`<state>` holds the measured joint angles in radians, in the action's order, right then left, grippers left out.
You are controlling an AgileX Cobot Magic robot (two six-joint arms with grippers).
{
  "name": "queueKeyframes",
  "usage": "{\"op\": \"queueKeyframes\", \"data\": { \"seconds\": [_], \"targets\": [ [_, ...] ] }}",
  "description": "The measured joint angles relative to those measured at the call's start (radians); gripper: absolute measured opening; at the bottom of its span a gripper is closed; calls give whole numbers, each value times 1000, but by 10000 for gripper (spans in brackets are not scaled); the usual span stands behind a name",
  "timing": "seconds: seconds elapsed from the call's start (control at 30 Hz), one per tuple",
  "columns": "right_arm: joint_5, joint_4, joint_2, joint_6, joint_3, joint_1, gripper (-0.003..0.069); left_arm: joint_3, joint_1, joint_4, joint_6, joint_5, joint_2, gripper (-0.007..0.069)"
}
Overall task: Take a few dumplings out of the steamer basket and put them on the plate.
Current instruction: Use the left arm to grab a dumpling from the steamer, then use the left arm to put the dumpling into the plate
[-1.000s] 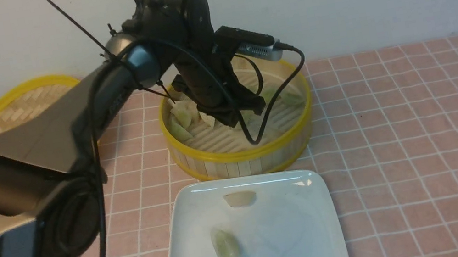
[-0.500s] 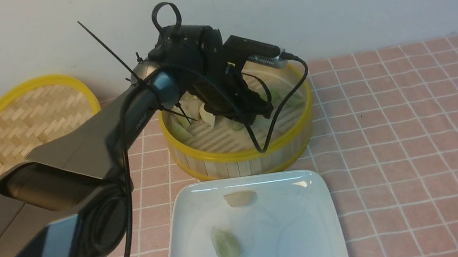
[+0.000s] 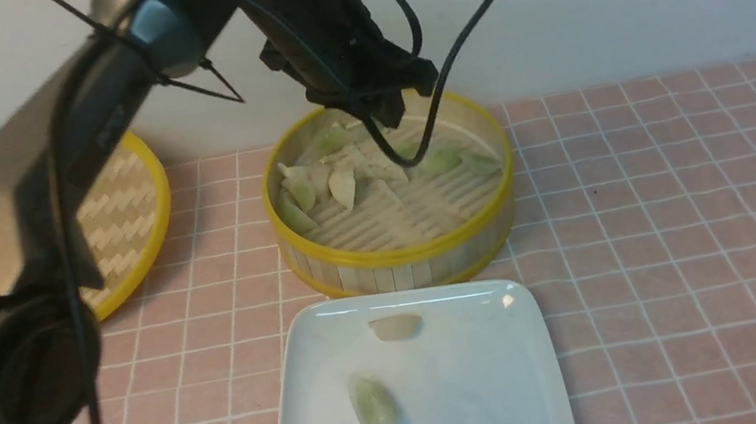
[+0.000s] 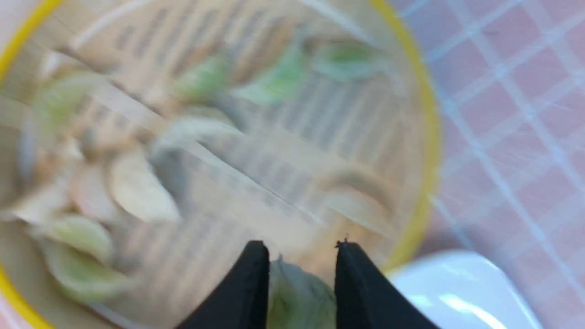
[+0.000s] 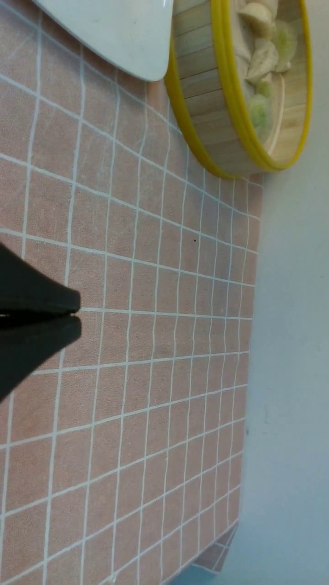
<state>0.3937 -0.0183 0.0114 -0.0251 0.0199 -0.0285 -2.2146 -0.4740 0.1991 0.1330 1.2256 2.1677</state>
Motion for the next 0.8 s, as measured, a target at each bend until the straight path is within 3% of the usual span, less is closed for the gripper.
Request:
{"op": "queueKeyframes", "data": {
  "seconds": [0.23, 0.37, 0.53, 0.6, 0.67, 0.8],
  "targets": [
    [0, 0, 0, 1, 0, 0, -15, 559, -107, 41, 0, 2, -185, 162],
    [0, 0, 0, 1, 0, 0, -15, 681, -152, 41, 2, -18, -164, 162],
    [0, 0, 0, 1, 0, 0, -15, 689, -157, 40, 1, -52, -121, 176],
    [0, 0, 0, 1, 0, 0, -15, 689, -157, 40, 0, -54, -117, 204],
    [0, 0, 0, 1, 0, 0, -15, 688, -158, 40, -1, -59, -113, 328],
    [0, 0, 0, -3, 0, 0, -15, 632, -158, 29, -1, -55, -112, 465]
  ]
}}
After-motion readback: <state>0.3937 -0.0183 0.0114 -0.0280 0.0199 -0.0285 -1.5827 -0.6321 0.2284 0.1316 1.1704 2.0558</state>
